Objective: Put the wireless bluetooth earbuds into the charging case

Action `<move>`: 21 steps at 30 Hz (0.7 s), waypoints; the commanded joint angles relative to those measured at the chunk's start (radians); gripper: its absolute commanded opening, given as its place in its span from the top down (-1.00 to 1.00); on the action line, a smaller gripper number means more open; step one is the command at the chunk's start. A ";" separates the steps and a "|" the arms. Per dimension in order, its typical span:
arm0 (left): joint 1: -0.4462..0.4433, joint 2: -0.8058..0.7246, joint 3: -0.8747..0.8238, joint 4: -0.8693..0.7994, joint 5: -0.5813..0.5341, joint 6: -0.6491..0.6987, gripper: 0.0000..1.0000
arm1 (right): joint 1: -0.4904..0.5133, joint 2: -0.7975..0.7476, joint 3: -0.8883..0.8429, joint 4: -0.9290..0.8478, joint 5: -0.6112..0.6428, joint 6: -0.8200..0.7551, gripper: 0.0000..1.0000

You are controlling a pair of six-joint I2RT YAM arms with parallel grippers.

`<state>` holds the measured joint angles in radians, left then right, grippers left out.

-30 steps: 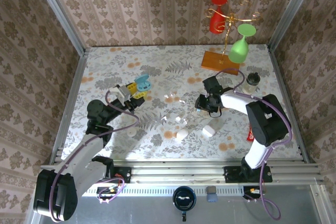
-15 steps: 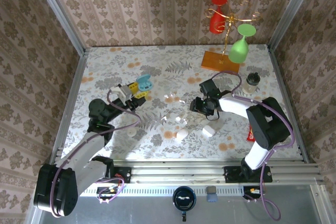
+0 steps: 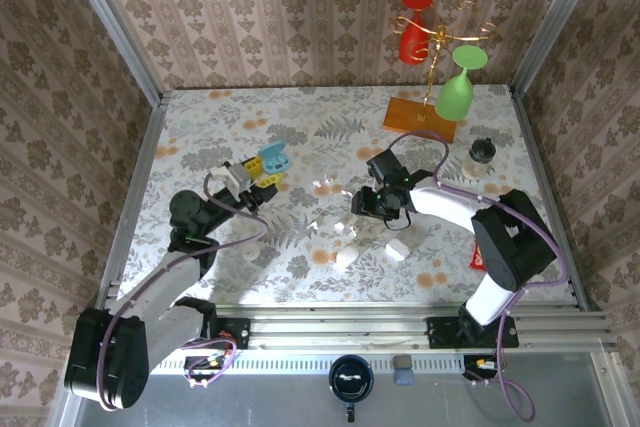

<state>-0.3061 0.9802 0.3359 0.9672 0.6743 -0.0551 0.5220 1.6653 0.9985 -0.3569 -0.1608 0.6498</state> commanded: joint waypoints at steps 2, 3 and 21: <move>0.042 0.001 -0.048 0.122 -0.115 -0.059 0.52 | 0.059 -0.001 0.133 -0.241 0.277 -0.143 0.07; 0.057 0.000 -0.054 0.128 -0.122 -0.068 0.52 | 0.083 0.023 0.167 -0.286 0.352 -0.169 0.07; 0.101 -0.040 -0.058 0.077 -0.164 -0.083 0.53 | 0.263 0.390 0.450 -0.515 0.804 -0.387 0.28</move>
<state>-0.2134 0.9535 0.2771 1.0313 0.5106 -0.1131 0.7818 2.0293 1.4139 -0.8356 0.5758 0.2901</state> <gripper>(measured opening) 0.339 0.362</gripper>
